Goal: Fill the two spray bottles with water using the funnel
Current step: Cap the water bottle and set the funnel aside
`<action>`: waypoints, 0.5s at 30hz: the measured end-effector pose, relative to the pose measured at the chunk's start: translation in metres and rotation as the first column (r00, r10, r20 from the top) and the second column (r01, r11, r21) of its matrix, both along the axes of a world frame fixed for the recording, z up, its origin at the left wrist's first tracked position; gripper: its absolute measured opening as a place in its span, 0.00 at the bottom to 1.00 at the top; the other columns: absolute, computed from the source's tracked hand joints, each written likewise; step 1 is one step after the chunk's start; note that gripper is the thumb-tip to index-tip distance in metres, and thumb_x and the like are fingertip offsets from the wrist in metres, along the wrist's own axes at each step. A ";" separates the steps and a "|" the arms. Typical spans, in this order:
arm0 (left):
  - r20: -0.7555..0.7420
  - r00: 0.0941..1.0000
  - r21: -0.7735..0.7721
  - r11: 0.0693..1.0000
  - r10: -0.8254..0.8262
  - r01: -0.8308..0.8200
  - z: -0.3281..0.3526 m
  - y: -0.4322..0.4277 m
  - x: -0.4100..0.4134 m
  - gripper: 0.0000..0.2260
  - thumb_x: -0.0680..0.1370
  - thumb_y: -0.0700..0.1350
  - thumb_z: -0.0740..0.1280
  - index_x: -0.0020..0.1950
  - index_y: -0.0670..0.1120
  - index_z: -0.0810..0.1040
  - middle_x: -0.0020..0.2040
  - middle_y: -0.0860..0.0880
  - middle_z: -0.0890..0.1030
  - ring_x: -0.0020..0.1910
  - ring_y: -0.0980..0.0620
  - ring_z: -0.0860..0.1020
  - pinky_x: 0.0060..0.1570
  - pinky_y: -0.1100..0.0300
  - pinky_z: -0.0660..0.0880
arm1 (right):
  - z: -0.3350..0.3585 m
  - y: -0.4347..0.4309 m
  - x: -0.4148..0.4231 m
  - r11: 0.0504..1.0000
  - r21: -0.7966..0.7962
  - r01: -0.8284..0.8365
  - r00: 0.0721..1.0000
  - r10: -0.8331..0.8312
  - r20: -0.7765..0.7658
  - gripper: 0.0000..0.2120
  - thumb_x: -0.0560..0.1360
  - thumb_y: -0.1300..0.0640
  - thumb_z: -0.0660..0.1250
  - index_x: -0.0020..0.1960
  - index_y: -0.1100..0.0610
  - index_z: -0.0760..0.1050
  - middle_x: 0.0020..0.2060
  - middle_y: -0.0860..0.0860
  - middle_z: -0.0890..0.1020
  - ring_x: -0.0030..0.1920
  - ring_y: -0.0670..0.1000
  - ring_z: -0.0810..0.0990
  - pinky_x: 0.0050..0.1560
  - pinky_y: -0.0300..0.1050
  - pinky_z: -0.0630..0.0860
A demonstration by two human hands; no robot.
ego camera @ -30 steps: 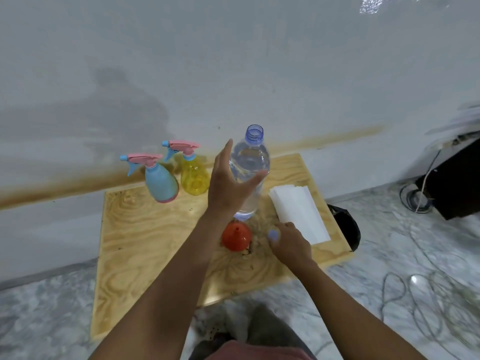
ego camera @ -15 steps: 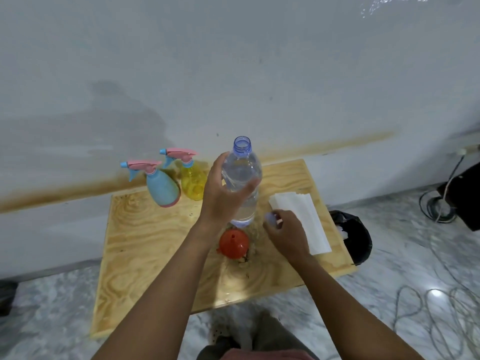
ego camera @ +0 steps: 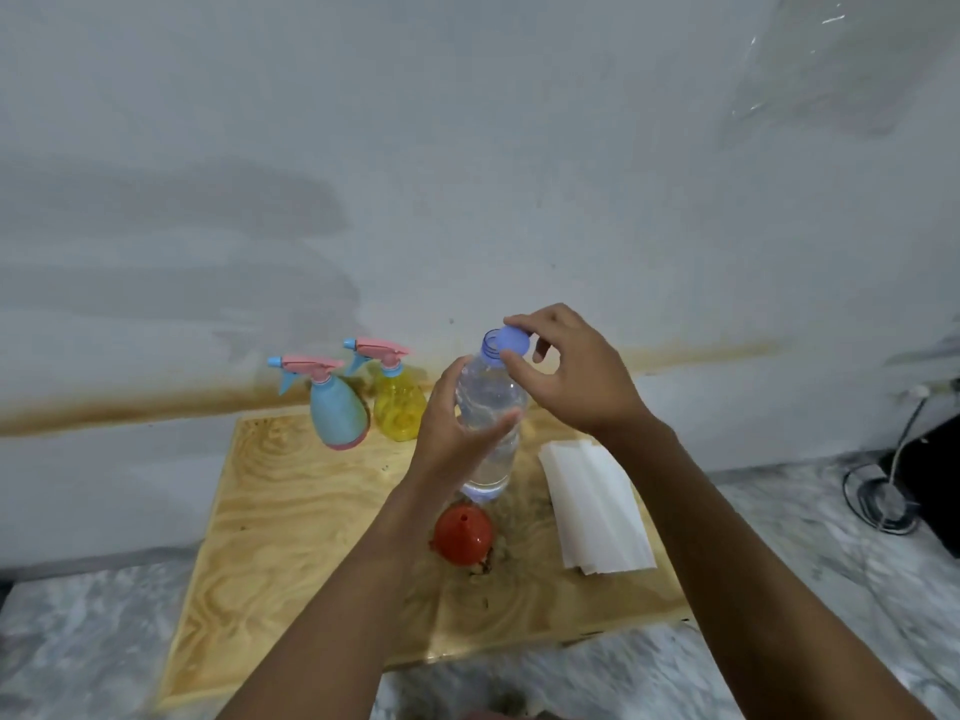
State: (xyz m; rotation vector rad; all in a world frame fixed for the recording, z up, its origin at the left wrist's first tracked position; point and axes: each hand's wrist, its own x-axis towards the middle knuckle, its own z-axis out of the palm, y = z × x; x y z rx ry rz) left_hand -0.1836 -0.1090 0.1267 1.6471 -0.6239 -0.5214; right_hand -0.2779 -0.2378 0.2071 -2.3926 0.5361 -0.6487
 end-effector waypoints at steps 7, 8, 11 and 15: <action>0.014 1.000 0.015 1.000 -0.001 0.001 -0.002 0.000 0.001 0.31 0.69 0.52 0.79 0.68 0.62 0.69 0.63 0.59 0.78 0.62 0.62 0.78 0.63 0.49 0.78 | 0.010 -0.004 0.007 0.995 -0.091 -0.049 0.995 0.040 -0.096 0.17 0.77 0.45 0.66 0.66 0.43 0.76 0.50 0.37 0.73 0.45 0.41 0.77 0.44 0.34 0.70; 0.012 1.000 0.015 1.000 -0.003 0.003 -0.002 0.000 0.001 0.32 0.69 0.53 0.79 0.69 0.62 0.69 0.63 0.59 0.79 0.62 0.60 0.78 0.63 0.48 0.78 | 0.011 -0.004 0.008 0.993 -0.104 -0.056 0.993 0.045 -0.108 0.17 0.77 0.45 0.65 0.66 0.43 0.75 0.51 0.37 0.73 0.45 0.41 0.77 0.44 0.34 0.70; 0.013 1.000 0.020 1.000 -0.001 0.001 0.000 0.000 0.000 0.32 0.70 0.53 0.79 0.70 0.62 0.69 0.64 0.61 0.78 0.62 0.64 0.77 0.63 0.51 0.77 | 0.013 -0.005 0.010 0.986 -0.145 -0.077 0.987 0.055 -0.151 0.18 0.78 0.43 0.64 0.67 0.44 0.75 0.52 0.37 0.72 0.44 0.42 0.78 0.42 0.34 0.70; 0.014 1.000 0.009 1.000 -0.004 0.003 0.000 0.000 0.000 0.30 0.70 0.52 0.79 0.67 0.64 0.70 0.62 0.61 0.78 0.61 0.64 0.77 0.62 0.51 0.78 | 0.018 -0.004 0.013 0.977 -0.186 -0.101 0.975 0.059 -0.216 0.19 0.78 0.43 0.63 0.67 0.44 0.74 0.55 0.39 0.73 0.44 0.43 0.78 0.42 0.36 0.70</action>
